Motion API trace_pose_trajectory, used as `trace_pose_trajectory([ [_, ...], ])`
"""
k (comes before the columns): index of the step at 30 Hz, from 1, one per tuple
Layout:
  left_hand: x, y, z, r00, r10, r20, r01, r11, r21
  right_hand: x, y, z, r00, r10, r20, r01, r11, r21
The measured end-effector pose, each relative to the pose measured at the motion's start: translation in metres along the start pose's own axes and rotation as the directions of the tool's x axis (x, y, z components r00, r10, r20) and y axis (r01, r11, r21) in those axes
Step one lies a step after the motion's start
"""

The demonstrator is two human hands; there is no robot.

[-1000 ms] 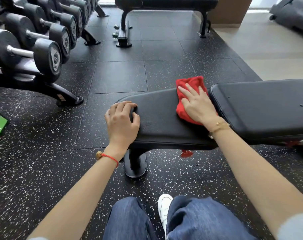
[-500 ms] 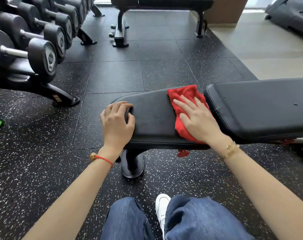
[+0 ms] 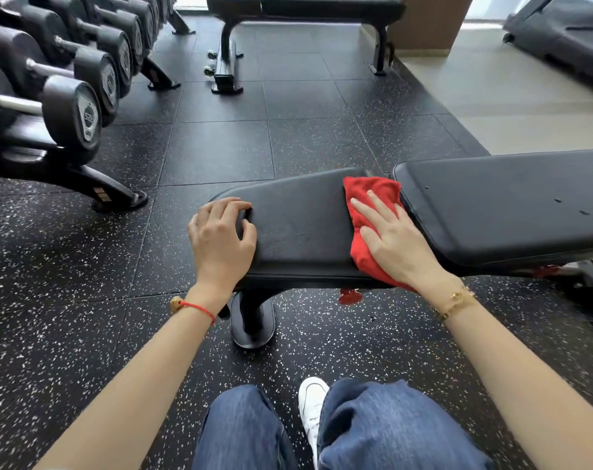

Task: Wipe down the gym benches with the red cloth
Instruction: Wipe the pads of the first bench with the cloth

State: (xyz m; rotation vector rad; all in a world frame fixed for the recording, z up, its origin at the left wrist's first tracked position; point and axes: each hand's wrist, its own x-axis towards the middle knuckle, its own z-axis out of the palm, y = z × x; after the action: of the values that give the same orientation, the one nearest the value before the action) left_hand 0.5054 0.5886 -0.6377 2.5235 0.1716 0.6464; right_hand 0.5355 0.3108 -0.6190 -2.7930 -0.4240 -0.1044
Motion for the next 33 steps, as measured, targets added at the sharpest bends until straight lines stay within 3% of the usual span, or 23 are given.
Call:
trace_pose_trajectory([
  [3, 0.0, 0.001, 0.0, 1.0, -0.001, 0.003, 0.001, 1.0, 0.006, 0.03, 0.0, 0.0, 0.998, -0.005, 0.065, 0.007, 1.0, -0.03],
  [8, -0.001, 0.004, 0.0, 1.0, -0.001, -0.013, 0.001, 1.0, 0.013, 0.065, -0.015, 0.0, 0.987, 0.123, 0.107, -0.111, 0.988, -0.111],
  [12, -0.001, 0.004, 0.0, 1.0, 0.004, -0.009, -0.004, 1.0, 0.026, 0.02, -0.048, 0.005, 0.998, -0.049, 0.045, 0.055, 0.988, -0.143],
  [16, -0.001, 0.003, 0.0, 1.0, 0.01, 0.005, -0.01, 0.999, 0.038, -0.025, -0.057, 0.004, 0.982, -0.187, 0.038, 0.188, 0.982, -0.027],
  [19, 0.0, 0.002, 0.0, 1.0, 0.014, 0.006, -0.014, 0.999, 0.041, -0.006, -0.041, -0.002, 0.99, -0.132, 0.047, 0.131, 0.991, 0.031],
  [23, 0.0, 0.001, 0.0, 1.0, 0.014, 0.005, -0.014, 0.999, 0.04, 0.059, -0.041, -0.001, 0.993, 0.033, 0.111, -0.028, 0.999, -0.045],
  [25, 0.0, 0.002, 0.0, 1.0, 0.011, -0.001, -0.011, 0.999, 0.035, 0.076, -0.056, 0.004, 0.991, 0.049, 0.128, -0.039, 0.996, -0.079],
  [30, 0.001, 0.001, 0.001, 1.0, 0.011, -0.002, -0.011, 0.999, 0.039, 0.032, -0.079, 0.014, 0.977, -0.187, 0.103, 0.193, 0.98, -0.056],
  [33, 0.002, -0.002, 0.001, 1.0, 0.023, 0.0, -0.023, 0.999, 0.036, 0.0, -0.061, 0.008, 0.972, -0.23, 0.051, 0.232, 0.972, -0.027],
])
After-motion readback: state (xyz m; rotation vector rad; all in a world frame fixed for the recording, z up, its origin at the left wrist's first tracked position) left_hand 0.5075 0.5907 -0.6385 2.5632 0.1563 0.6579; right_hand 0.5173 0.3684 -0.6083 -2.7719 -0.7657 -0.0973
